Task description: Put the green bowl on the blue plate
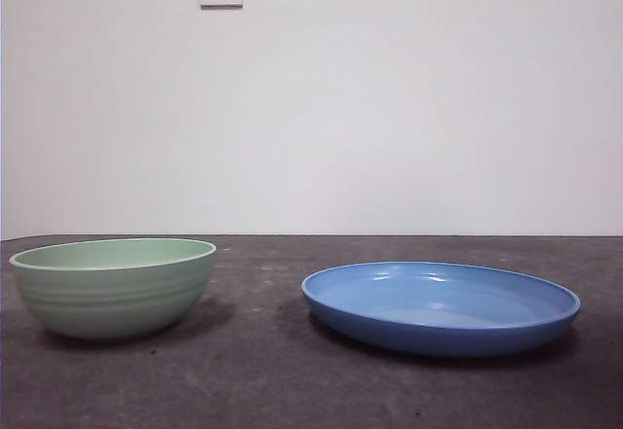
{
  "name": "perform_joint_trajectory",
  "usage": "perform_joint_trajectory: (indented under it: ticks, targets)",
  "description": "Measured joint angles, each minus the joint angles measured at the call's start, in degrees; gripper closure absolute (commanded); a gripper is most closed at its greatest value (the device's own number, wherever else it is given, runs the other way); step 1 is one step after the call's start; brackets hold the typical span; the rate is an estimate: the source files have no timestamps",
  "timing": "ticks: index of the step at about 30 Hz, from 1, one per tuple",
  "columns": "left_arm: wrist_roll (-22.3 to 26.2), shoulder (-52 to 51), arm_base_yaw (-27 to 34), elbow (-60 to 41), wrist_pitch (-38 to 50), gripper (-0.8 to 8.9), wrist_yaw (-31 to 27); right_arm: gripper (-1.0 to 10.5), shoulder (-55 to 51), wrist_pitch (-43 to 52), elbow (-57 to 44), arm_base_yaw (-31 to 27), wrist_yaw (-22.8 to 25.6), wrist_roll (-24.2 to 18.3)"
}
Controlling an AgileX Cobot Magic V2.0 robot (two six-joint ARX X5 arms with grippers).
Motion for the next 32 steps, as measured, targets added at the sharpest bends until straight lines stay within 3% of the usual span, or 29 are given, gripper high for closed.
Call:
perform_joint_trajectory:
  ticks: [9, 14, 19, 26, 32]
  targets:
    - [-0.17, 0.00, 0.00, 0.00, 0.00, 7.98, 0.00, 9.2, 0.00, 0.00, 0.00, 0.00, -1.03, 1.01]
    - [-2.19, 0.00, 0.00, 0.00, 0.00, 7.98, 0.48, 9.3, 0.00, 2.99, -0.09, 0.00, -5.33, 5.92]
    - [-5.07, 0.85, -0.11, 0.83, -1.05, 7.98, 1.84, 9.3, 0.00, 1.14, 1.05, 0.00, -5.88, 11.47]
    - [-10.82, 5.46, -1.75, 8.85, -1.27, 7.98, 3.56, 9.3, 1.07, -4.02, 10.69, 0.00, -9.70, 19.37]
    - [-13.79, 12.94, -3.74, 18.71, -5.70, 7.98, 7.41, 9.3, 7.48, -10.08, 20.46, 0.07, -15.91, 22.99]
